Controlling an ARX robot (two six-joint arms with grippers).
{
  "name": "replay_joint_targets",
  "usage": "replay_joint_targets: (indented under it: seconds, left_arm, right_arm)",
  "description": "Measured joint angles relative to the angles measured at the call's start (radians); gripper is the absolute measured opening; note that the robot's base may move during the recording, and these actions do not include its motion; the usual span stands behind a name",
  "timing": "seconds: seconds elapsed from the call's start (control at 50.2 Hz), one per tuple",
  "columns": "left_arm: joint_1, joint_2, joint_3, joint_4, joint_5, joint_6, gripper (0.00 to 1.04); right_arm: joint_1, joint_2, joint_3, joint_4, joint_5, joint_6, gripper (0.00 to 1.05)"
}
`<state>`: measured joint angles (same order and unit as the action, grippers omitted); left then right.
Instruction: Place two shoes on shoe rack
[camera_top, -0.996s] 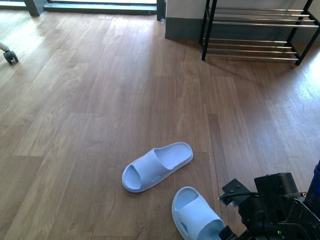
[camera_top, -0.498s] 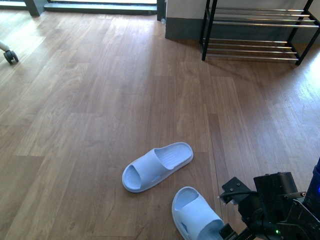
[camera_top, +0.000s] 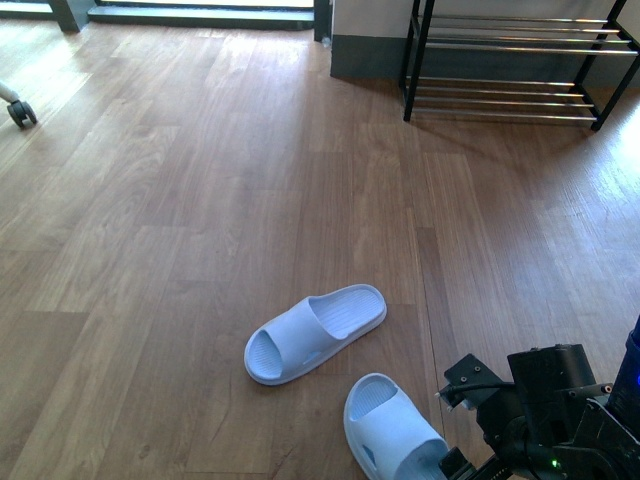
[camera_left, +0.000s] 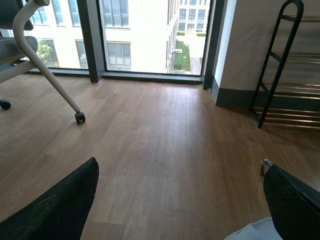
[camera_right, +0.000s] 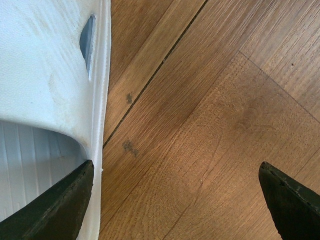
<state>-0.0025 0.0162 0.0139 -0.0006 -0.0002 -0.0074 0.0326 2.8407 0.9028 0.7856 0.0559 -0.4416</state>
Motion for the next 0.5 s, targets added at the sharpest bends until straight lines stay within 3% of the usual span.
replay_joint_targets:
  seconds: [0.1, 0.199, 0.299, 0.498]
  left_arm:
    - [0.000, 0.000, 0.000, 0.000, 0.000, 0.000, 0.95]
    - [0.000, 0.000, 0.000, 0.000, 0.000, 0.000, 0.95]
    - [0.000, 0.000, 0.000, 0.000, 0.000, 0.000, 0.95]
    - [0.000, 0.000, 0.000, 0.000, 0.000, 0.000, 0.95]
  right_arm:
    - [0.000, 0.001, -0.002, 0.011, 0.003, 0.001, 0.96]
    - [0.006, 0.063, 0.006, 0.191, -0.026, 0.007, 0.96]
    - [0.005, 0.117, 0.058, 0.181, 0.009, 0.032, 0.96]
    - [-0.045, 0.152, 0.145, 0.034, -0.020, 0.056, 0.96]
